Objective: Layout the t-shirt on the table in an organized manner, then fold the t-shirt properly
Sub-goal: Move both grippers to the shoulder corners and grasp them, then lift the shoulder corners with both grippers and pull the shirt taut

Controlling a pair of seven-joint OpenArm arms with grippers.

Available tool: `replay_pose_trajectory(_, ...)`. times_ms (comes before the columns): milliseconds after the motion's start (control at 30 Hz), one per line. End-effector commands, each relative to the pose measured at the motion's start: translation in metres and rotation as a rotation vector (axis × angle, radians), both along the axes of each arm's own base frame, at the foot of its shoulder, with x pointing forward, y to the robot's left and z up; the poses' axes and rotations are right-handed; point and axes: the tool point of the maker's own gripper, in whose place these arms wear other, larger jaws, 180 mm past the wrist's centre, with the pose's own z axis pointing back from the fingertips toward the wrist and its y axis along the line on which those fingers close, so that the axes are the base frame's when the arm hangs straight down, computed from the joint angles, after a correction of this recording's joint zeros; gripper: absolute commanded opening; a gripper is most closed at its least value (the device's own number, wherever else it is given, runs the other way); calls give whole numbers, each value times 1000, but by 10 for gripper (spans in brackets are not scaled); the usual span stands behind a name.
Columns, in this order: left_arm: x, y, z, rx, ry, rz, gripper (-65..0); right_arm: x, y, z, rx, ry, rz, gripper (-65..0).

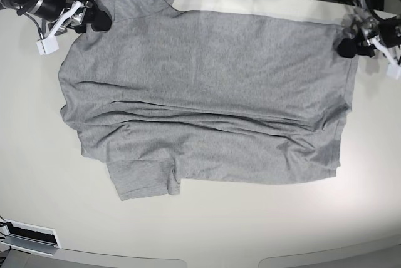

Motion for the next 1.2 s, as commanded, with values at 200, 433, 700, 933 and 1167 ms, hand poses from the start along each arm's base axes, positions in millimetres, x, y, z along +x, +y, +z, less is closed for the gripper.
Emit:
replay_pose_trajectory(200,-7,25,2,81,34,10,-650,-1,-5,1,-18,3,8,-514)
replay_pose_trajectory(433,11,15,13,16,-64,35,-650,-2,-5,1,-20,10,14,-650)
replay_pose_trajectory(700,20,11,52,-136,-123,13,-650,15,-7,38,-60,-66,128,-650)
replay_pose_trajectory(933,31,23,82,-52,-158,-96,-650,30,-6,68,-142,-150,229,-650)
replay_pose_trajectory(1167,35,-1,114,33,-242,-285,-650,19,-4,90,-209,-186,318,-650)
